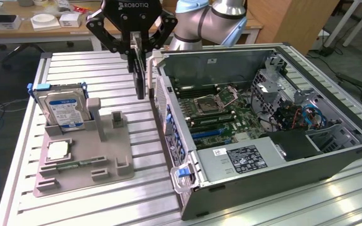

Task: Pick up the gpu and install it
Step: 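Pick up the gpu and move the gpu toward the slot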

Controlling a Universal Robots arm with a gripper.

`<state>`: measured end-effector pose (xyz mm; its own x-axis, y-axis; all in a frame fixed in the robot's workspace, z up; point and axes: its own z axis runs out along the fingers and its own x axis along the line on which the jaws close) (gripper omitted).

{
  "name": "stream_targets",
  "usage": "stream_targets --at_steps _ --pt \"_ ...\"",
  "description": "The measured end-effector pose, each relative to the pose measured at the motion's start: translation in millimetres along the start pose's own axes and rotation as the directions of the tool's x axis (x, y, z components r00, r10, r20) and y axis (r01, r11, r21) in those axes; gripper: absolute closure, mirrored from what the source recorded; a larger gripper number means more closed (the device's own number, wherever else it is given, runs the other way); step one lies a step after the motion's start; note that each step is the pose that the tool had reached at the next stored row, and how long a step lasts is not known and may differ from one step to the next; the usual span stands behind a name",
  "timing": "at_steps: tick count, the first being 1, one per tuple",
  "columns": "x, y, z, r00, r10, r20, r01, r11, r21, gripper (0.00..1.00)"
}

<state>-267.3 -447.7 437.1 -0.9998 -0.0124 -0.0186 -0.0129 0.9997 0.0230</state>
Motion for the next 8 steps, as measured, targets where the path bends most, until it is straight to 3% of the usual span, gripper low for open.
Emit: stream_targets --at_steps 8 --pt "-6.6 -0.1 0.1 1.0000 -0.001 -0.0001 0.001 1.0000 0.0000 0.73"
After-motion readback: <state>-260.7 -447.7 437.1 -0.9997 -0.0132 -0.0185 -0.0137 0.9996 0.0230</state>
